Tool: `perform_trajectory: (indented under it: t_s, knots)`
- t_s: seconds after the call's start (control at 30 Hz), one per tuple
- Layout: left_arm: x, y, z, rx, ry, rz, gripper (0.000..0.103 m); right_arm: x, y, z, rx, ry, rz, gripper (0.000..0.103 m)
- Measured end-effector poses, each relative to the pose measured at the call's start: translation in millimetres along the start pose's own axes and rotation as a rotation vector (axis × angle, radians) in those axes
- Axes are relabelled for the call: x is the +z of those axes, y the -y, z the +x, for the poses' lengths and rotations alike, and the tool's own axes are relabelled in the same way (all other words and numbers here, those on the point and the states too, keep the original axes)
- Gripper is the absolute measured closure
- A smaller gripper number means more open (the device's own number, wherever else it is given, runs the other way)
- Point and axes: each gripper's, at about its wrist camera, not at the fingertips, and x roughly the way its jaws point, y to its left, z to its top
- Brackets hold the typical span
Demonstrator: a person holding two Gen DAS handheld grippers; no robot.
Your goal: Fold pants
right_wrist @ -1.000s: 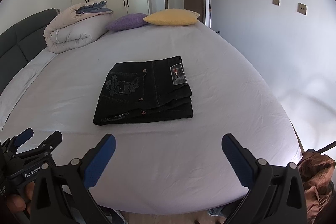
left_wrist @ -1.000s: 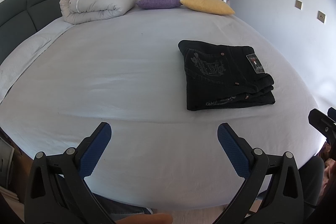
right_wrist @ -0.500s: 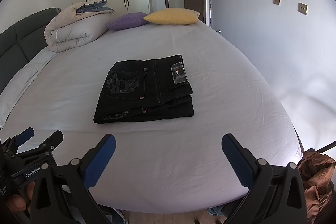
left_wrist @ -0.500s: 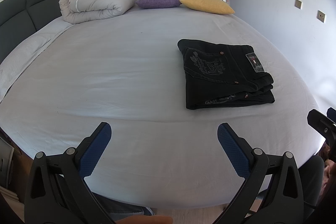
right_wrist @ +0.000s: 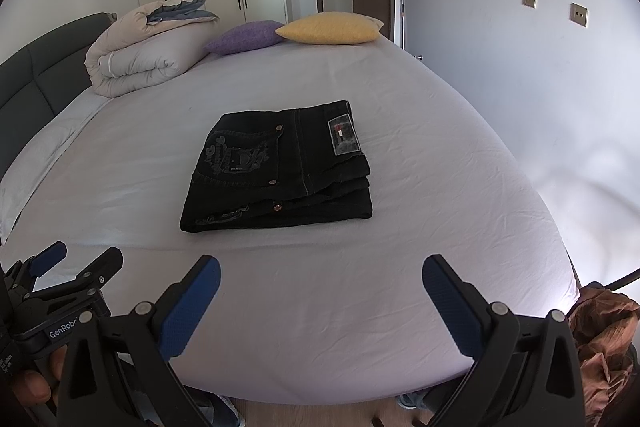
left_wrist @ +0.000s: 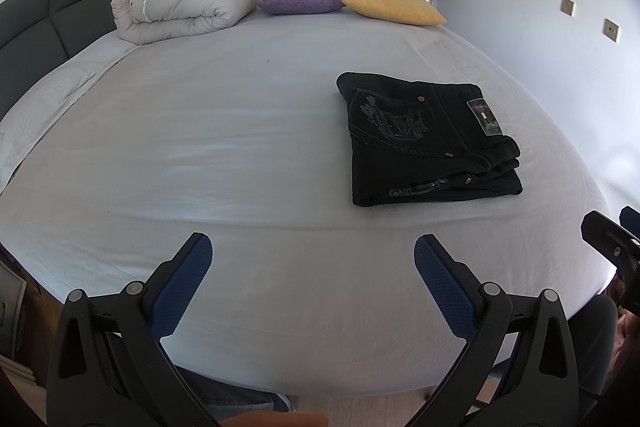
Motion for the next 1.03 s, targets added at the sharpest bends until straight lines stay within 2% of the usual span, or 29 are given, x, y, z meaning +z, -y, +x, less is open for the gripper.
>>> perform_trajectory:
  t_s: [1.03]
  knots:
    - [-1.4, -4.6, 2.1, -0.010, -0.013, -0.005, 0.000, 0.1, 0.4, -0.3, 0.002, -0.002, 0.001, 0.000]
